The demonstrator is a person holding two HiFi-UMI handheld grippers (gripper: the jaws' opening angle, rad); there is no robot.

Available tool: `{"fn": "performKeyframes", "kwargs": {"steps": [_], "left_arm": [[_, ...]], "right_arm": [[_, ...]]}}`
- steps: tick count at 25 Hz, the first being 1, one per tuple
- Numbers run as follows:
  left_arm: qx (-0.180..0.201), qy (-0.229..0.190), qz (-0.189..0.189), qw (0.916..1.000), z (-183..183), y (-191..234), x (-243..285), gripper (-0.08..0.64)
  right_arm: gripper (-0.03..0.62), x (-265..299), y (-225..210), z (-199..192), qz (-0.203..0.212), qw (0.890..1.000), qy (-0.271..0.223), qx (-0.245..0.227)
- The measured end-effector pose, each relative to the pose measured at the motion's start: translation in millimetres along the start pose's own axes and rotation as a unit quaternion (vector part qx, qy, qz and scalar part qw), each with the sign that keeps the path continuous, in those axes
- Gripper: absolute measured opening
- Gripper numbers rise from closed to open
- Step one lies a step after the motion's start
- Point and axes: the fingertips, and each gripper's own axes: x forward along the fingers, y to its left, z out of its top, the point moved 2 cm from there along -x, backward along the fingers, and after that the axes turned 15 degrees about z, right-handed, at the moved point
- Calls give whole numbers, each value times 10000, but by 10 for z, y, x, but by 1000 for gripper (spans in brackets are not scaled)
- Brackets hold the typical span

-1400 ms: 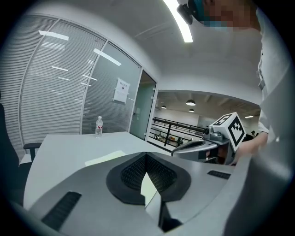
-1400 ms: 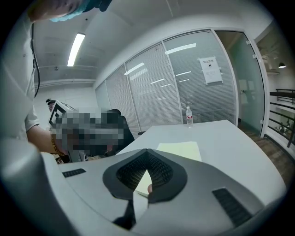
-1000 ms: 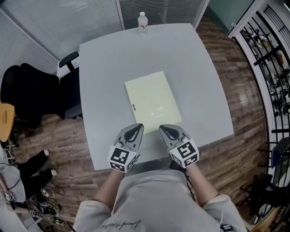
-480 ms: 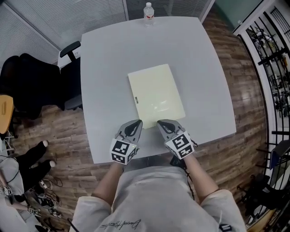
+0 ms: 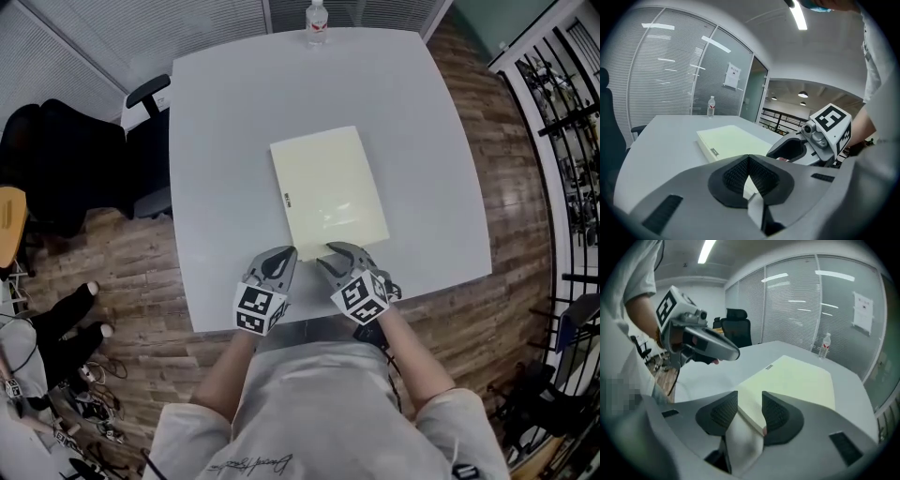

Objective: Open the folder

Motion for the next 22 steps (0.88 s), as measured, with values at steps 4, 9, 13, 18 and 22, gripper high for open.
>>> {"fn": "performKeyframes", "kwargs": {"steps": [4,9,13,18,22], "left_arm": [[-21,72,13,10000,-61,20,-41,9],[-67,105,60,9999,-83,18,-86,9],[-94,138,100,9998,-103,39,-95,9],[-126,225,120,9996,-186,60,-103,9],[-120,278,122,9995,-220,59,-91,9]], "right_arm": [[242,191,59,-109,-156,9945,703,-759],[270,322,50,-189,-379,9814,1262,-1393],[273,380,18,-221,-493,9746,1488,-1601],[226,407,-20,-220,-524,9760,1475,-1512],[193,385,-18,-201,-230,9813,1426,-1268]]}}
